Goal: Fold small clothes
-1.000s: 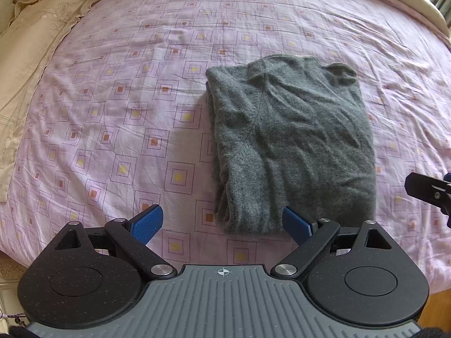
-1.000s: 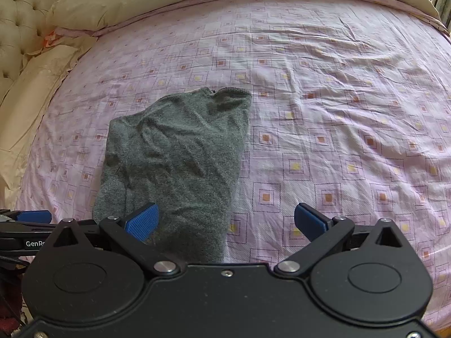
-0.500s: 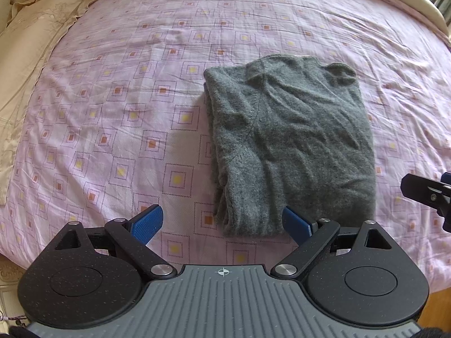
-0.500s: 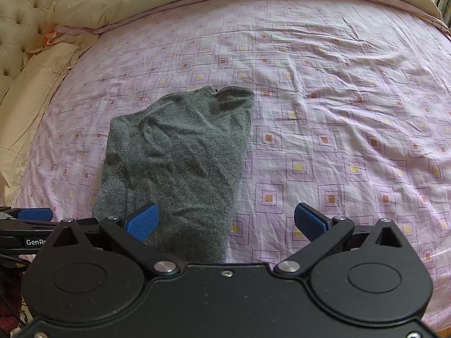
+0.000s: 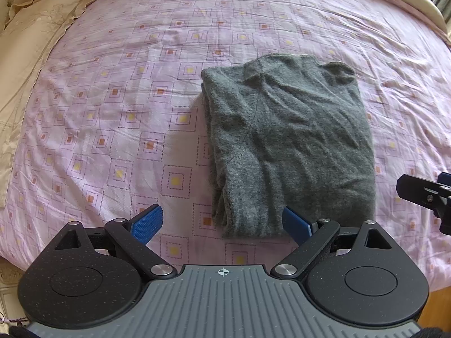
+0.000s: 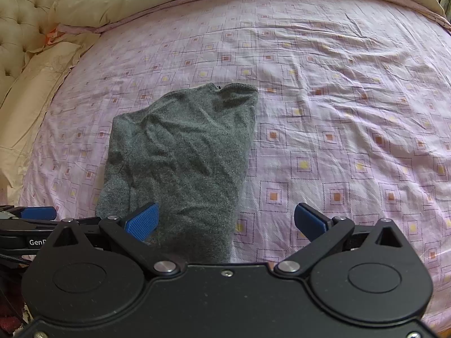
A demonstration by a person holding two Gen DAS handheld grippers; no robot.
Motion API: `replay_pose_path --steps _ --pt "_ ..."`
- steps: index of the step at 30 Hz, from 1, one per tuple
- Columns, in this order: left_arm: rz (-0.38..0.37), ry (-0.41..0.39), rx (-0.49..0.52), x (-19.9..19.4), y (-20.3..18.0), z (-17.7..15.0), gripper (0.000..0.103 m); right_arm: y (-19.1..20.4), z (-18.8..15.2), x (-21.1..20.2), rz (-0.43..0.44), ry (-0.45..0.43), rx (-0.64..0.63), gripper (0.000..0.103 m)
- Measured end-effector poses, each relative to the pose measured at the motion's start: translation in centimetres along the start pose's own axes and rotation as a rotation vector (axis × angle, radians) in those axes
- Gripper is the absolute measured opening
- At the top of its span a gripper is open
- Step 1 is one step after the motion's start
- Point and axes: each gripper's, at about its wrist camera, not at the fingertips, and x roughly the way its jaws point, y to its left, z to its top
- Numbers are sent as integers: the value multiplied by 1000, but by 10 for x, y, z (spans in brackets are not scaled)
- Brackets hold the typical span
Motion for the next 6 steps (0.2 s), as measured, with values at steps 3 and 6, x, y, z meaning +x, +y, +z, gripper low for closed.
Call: replay_pose_path --steps 3,6 --pt "-1 -1 1 0 0 0 92 0 0 1 2 4 1 102" --pt "-2 0 6 1 0 0 92 1 -1 1 3 6 2 102"
